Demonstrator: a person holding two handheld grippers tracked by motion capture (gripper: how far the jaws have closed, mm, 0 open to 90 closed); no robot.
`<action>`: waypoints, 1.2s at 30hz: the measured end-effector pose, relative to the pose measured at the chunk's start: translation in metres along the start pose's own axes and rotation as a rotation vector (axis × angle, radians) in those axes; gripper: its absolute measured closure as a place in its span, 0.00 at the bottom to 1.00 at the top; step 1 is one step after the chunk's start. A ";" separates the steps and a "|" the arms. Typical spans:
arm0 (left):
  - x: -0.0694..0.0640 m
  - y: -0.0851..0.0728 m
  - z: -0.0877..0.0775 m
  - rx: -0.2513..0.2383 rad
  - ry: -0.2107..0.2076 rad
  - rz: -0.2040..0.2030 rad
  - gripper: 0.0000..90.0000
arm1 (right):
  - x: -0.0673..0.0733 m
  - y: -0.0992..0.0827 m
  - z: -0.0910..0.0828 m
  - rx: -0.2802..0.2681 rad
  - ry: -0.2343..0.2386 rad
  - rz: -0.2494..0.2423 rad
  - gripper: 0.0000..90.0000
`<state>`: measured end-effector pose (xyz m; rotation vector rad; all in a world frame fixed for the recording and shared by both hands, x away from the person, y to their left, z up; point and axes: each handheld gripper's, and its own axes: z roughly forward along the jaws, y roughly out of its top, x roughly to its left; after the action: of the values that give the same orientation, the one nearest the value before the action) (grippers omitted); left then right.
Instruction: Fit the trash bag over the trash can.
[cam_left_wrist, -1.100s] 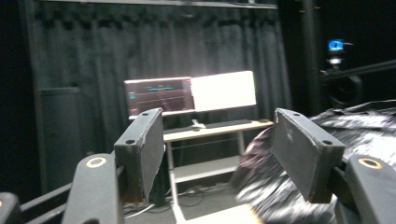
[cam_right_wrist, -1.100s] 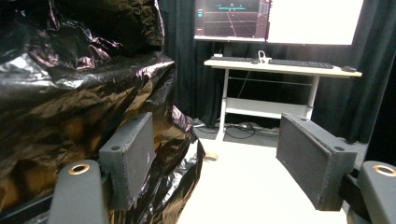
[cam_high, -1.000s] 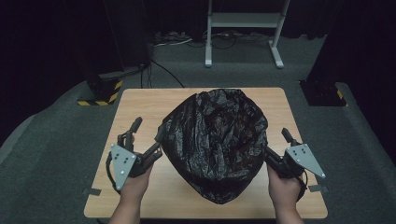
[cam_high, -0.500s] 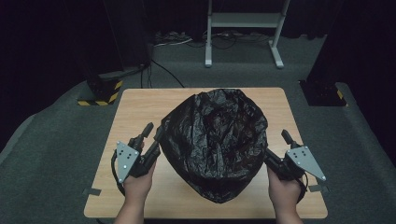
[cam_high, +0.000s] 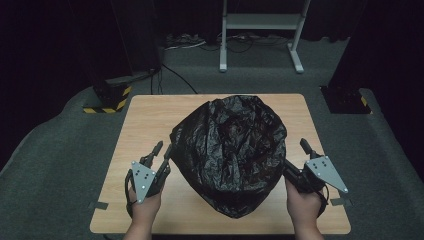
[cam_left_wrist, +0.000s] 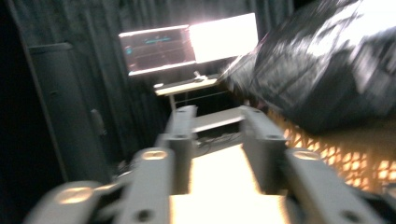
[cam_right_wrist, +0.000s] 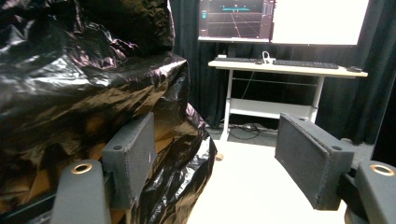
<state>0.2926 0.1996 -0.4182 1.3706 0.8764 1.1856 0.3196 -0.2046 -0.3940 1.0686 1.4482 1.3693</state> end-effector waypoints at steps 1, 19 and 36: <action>-0.001 -0.004 0.000 0.001 0.010 0.020 0.63 | 0.000 0.000 0.000 -0.001 0.000 -0.004 0.32; -0.012 0.017 0.019 -0.139 0.092 0.315 0.79 | -0.001 0.000 0.002 0.021 0.016 0.023 0.32; -0.019 -0.003 0.011 -0.081 0.048 0.193 1.00 | -0.002 0.001 0.001 0.016 0.019 0.027 0.33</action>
<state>0.2996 0.1793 -0.4241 1.3884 0.7337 1.3916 0.3207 -0.2059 -0.3928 1.0918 1.4651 1.3928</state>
